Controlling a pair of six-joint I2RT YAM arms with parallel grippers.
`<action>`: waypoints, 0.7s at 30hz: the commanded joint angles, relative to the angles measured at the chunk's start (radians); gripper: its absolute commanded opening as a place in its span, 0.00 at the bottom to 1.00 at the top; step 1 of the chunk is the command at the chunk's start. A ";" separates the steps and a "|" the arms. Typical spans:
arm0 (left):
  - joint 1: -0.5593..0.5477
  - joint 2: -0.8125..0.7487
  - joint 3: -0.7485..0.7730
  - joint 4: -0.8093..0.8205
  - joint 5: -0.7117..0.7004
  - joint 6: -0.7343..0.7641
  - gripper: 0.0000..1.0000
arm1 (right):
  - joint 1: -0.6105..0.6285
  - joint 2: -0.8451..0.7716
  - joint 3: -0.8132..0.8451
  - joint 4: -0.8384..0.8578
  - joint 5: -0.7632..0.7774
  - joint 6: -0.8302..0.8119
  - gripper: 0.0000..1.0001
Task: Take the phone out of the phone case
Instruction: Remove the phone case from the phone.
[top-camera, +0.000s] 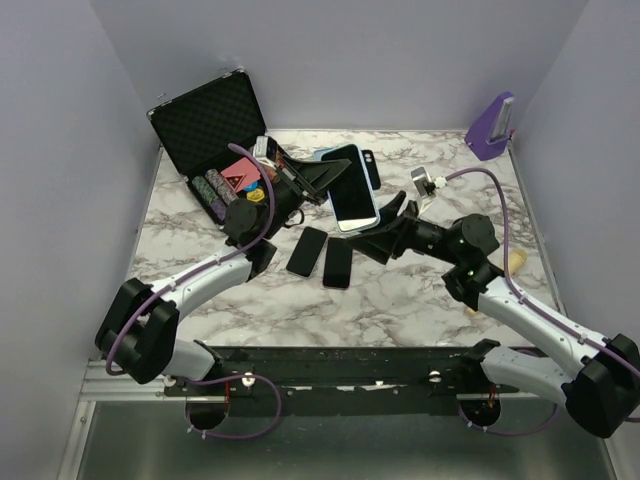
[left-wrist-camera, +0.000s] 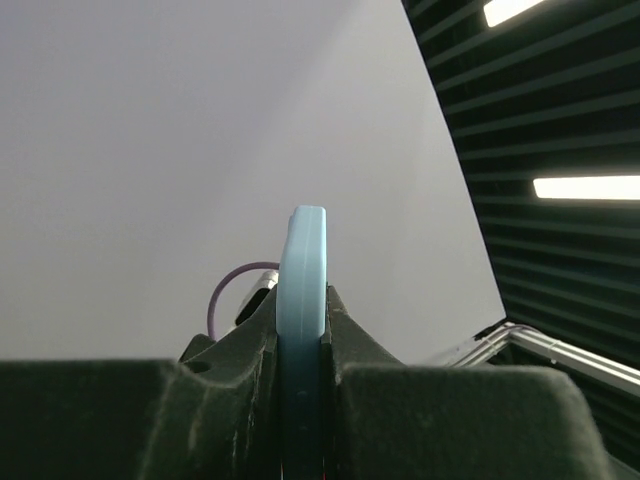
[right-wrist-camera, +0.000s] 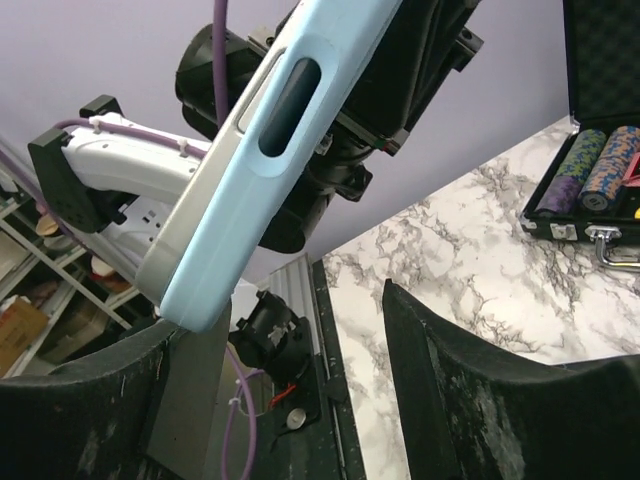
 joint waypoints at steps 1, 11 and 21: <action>-0.007 0.053 0.006 0.188 -0.040 -0.111 0.00 | 0.006 0.005 0.041 0.011 0.001 -0.027 0.70; -0.008 0.091 0.012 0.274 -0.036 -0.157 0.00 | 0.006 0.004 0.105 -0.094 0.072 -0.073 0.72; -0.010 0.103 0.007 0.309 -0.040 -0.182 0.00 | 0.006 0.037 0.104 -0.077 0.042 -0.084 0.60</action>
